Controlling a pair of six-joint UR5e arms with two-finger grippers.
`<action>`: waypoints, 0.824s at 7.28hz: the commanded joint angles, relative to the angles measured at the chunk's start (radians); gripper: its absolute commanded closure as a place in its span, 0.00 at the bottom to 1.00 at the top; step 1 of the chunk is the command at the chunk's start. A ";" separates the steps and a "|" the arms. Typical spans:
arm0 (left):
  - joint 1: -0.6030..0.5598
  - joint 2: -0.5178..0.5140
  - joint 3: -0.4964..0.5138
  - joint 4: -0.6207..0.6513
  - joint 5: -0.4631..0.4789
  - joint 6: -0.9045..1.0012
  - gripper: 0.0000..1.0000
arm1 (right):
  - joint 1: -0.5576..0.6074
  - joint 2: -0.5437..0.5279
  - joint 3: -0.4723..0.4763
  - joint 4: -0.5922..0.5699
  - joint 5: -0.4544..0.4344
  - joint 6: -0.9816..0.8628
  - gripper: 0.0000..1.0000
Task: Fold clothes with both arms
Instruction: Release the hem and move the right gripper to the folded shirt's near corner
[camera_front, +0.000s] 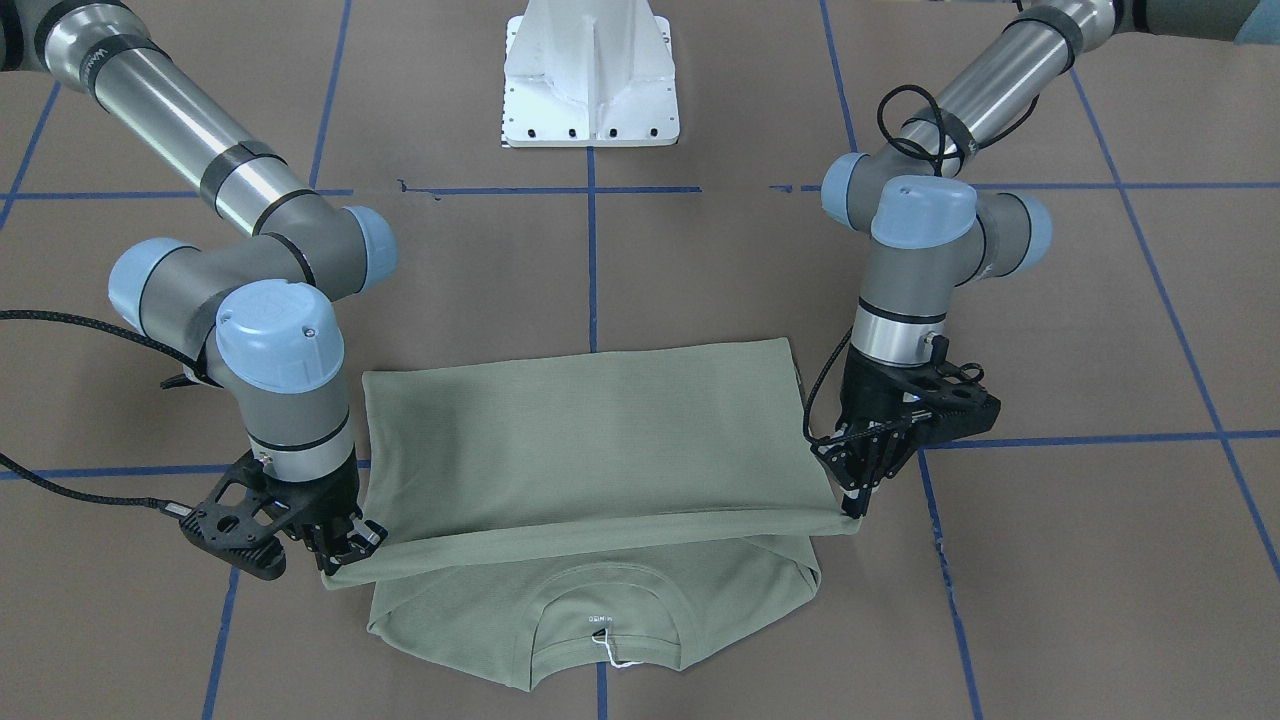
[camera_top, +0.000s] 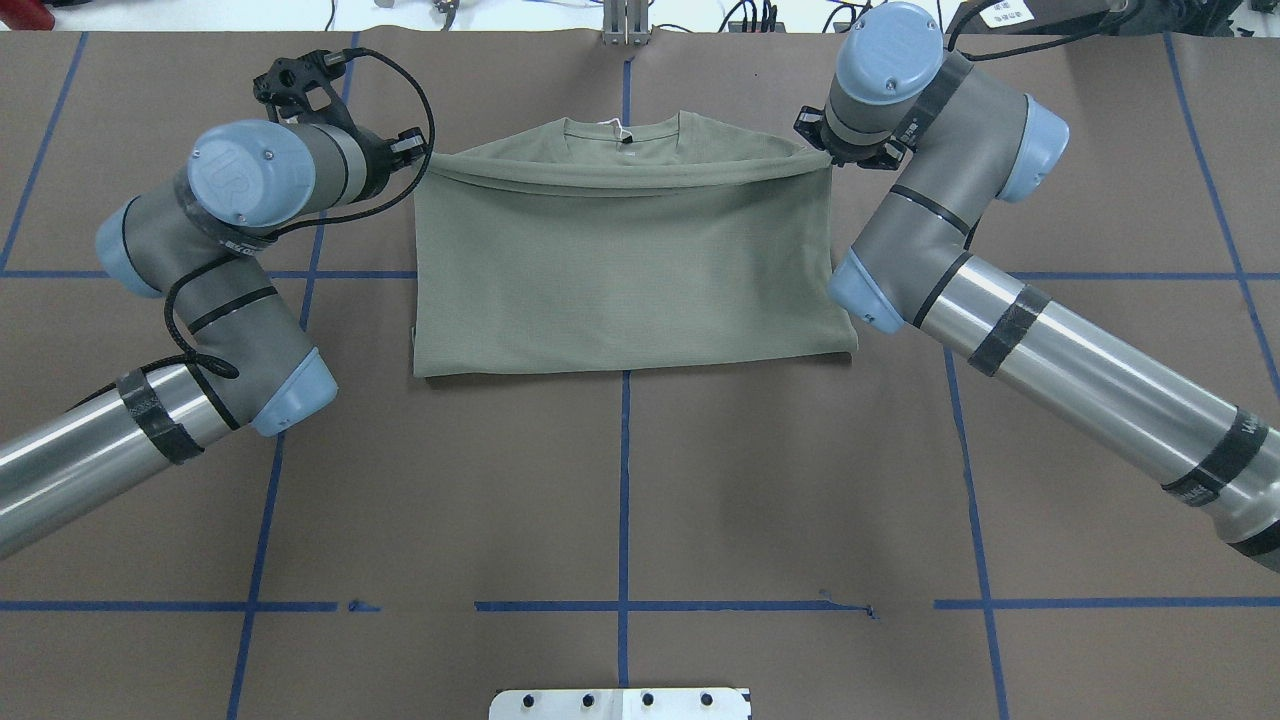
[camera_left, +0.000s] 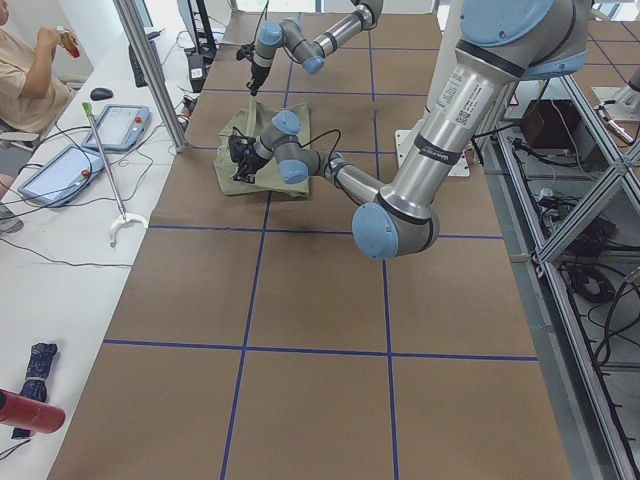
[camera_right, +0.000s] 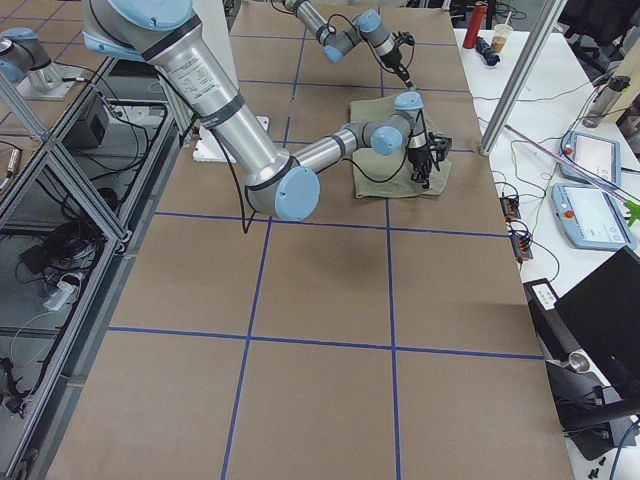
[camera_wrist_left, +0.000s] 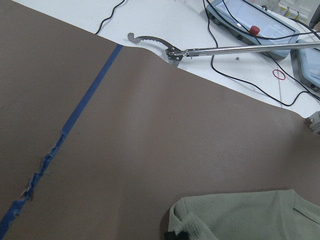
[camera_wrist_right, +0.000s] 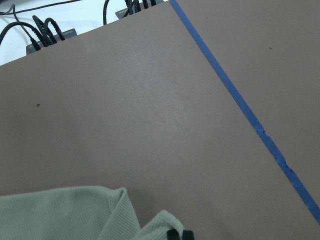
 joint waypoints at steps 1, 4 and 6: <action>0.001 0.000 0.005 -0.002 -0.005 -0.001 0.60 | 0.012 0.004 -0.003 0.000 -0.001 -0.001 0.51; -0.010 -0.002 0.004 -0.065 -0.056 -0.001 0.55 | 0.014 -0.012 0.070 -0.003 0.017 0.016 0.45; -0.031 0.000 0.004 -0.076 -0.104 0.039 0.55 | -0.037 -0.220 0.358 -0.003 0.114 0.112 0.34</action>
